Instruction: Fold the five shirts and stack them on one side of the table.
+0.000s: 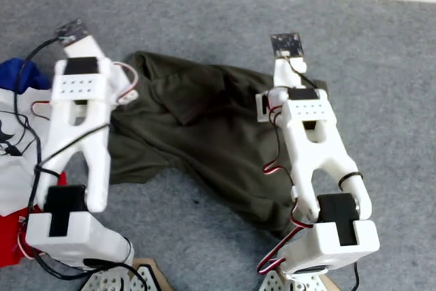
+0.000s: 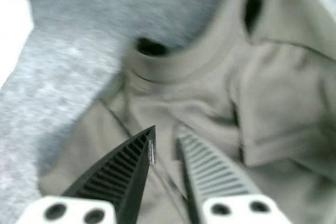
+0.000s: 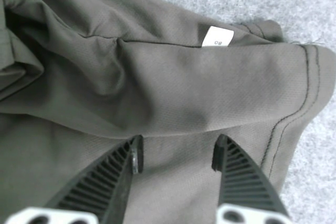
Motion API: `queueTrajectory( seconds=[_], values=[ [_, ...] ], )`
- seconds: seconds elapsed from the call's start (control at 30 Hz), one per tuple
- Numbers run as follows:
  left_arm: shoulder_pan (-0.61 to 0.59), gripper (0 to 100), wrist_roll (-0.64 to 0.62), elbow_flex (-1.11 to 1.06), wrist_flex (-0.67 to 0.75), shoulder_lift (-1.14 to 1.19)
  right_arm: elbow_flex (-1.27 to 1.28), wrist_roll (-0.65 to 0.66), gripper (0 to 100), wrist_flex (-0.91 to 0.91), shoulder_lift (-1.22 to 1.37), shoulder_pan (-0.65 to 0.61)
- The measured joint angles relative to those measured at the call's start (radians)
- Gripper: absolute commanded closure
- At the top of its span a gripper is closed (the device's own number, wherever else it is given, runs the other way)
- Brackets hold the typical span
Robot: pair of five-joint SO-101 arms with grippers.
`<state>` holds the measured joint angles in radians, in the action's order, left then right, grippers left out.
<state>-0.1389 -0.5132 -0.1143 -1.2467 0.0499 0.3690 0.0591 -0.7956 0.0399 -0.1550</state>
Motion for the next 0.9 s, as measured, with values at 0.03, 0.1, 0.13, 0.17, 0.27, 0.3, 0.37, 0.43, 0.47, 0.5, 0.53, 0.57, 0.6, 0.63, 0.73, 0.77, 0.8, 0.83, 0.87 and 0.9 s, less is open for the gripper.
queueTrajectory(
  seconds=[0.03, 0.1, 0.13, 0.17, 0.27, 0.3, 0.37, 0.43, 0.47, 0.5, 0.53, 0.57, 0.6, 0.63, 0.73, 0.77, 0.8, 0.83, 0.87, 0.9],
  values=[
    [0.028, 81, 0.0, -0.008, -0.002, -0.003, 0.0, 0.0, 78.2, 0.0, 0.0, 0.0],
    [0.084, 81, 0.0, -0.029, -0.002, -0.005, 0.0, 0.0, 78.2, 0.0, 0.0, 0.0],
    [0.117, 81, 0.0, -0.046, -0.002, -0.005, 0.0, 0.0, 78.2, 0.0, 0.0, 0.0],
    [0.144, 81, 0.0, -0.068, 0.003, -0.006, 0.0, 0.0, 78.2, 0.0, 0.0, 0.0],
    [0.196, 82, 0.0, -0.14, 0.081, -0.006, 0.0, 0.0, 78.2, 0.0, 0.0, 0.0],
    [0.206, 82, 0.0, -0.163, 0.115, -0.006, 0.0, 0.0, 78.2, 0.0, 0.0, 0.0],
    [0.212, 82, 0.0, -0.195, 0.172, -0.006, 0.0, 0.0, 78.2, 0.0, 0.0, 0.0],
    [0.212, 82, 0.0, -0.195, 0.201, 0.003, 0.0, 0.0, 78.2, 0.0, 0.0, 0.0],
    [0.212, 82, 0.0, -0.193, 0.21, 0.017, 0.0, 0.0, 78.2, 0.0, 0.0, 0.0],
    [0.212, 82, 0.0, -0.19, 0.218, 0.041, 0.0, 0.0, 78.2, 0.0, 0.0, 0.0],
    [0.212, 82, 0.0, -0.181, 0.219, 0.071, 0.0, 0.0, 78.2, 0.0, 0.0, 0.0],
    [0.213, 82, 0.0, -0.166, 0.219, 0.098, 0.0, 0.0, 78.2, 0.0, 0.0, 0.0],
    [0.213, 82, 0.0, -0.146, 0.219, 0.123, 0.0, 0.0, 78.2, 0.0, 0.0, 0.0],
    [0.213, 82, 0.0, -0.124, 0.221, 0.147, 0.0, 0.0, 78.2, 0.0, 0.0, 0.0],
    [0.213, 82, 0.0, -0.061, 0.221, 0.229, 0.0, 0.0, 78.2, 0.0, 0.0, 0.0],
    [0.213, 82, 0.0, -0.04, 0.221, 0.253, 0.0, 0.0, 78.2, 0.0, 0.0, 0.0],
    [0.213, 82, 0.0, -0.021, 0.221, 0.275, 0.0, 0.0, 78.2, 0.0, 0.0, 0.0],
    [0.218, 82, 0.0, -0.005, 0.221, 0.293, 0.0, 0.0, 78.2, 0.0, 0.0, 0.0],
    [0.219, 82, 0.0, 0.014, 0.221, 0.31, 0.0, 0.0, 78.2, 0.0, 0.0, 0.0],
    [0.224, 82, 0.0, 0.028, 0.221, 0.322, 0.0, 0.0, 78.2, 0.0, 0.0, 0.0]
  ],
)
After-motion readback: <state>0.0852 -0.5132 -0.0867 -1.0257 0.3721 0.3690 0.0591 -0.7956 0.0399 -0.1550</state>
